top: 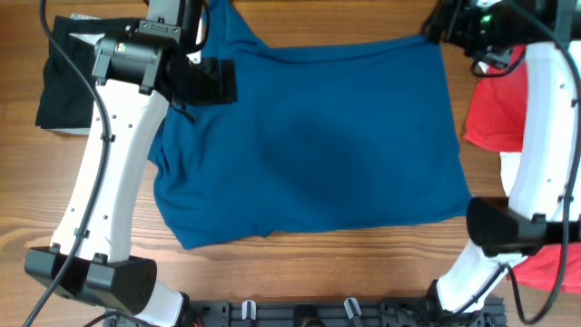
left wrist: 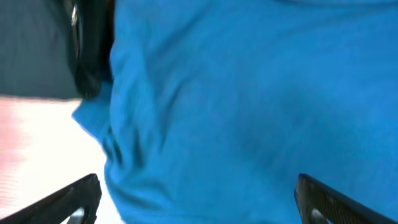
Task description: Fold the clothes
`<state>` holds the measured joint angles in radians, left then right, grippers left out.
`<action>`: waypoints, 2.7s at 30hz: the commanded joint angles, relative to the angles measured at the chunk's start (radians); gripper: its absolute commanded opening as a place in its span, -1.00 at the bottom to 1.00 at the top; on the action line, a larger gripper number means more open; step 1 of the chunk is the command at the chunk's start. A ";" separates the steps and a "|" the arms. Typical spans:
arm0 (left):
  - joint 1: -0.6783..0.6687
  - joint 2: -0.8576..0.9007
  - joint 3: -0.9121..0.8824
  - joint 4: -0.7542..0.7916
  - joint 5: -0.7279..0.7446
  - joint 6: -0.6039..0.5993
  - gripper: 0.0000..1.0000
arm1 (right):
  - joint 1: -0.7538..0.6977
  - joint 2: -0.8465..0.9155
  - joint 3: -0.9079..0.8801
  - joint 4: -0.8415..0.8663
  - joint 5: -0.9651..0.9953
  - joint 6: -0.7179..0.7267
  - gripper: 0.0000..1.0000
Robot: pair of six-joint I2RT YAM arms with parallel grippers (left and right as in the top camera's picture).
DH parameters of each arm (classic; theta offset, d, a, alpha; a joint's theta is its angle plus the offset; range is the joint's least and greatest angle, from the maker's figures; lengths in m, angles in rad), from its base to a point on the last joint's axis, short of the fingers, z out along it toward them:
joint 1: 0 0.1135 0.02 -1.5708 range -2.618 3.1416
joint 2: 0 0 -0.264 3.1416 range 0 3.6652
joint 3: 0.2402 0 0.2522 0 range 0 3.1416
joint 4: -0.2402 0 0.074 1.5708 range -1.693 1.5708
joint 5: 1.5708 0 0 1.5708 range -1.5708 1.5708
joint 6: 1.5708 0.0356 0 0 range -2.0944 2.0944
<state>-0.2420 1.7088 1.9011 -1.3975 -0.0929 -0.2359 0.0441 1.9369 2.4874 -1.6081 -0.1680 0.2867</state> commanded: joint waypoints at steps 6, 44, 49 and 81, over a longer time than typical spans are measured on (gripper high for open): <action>0.066 -0.014 -0.036 -0.019 -0.102 -0.094 0.99 | 0.139 -0.030 -0.232 0.083 0.086 0.027 0.88; 0.179 0.055 -0.781 0.968 0.074 0.061 -0.92 | 0.139 -0.029 -0.643 0.340 0.063 -0.023 0.88; -0.010 0.076 -0.781 0.974 0.020 0.044 -0.92 | 0.139 -0.029 -0.643 0.338 0.063 -0.022 0.88; 0.217 -0.011 -0.852 0.755 0.202 0.049 0.68 | 0.139 -0.029 -0.643 0.320 0.063 -0.028 0.89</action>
<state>-0.0303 1.6516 1.0843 -0.6781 0.0261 -0.2001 0.1844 1.9137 1.8534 -1.2854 -0.1005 0.2745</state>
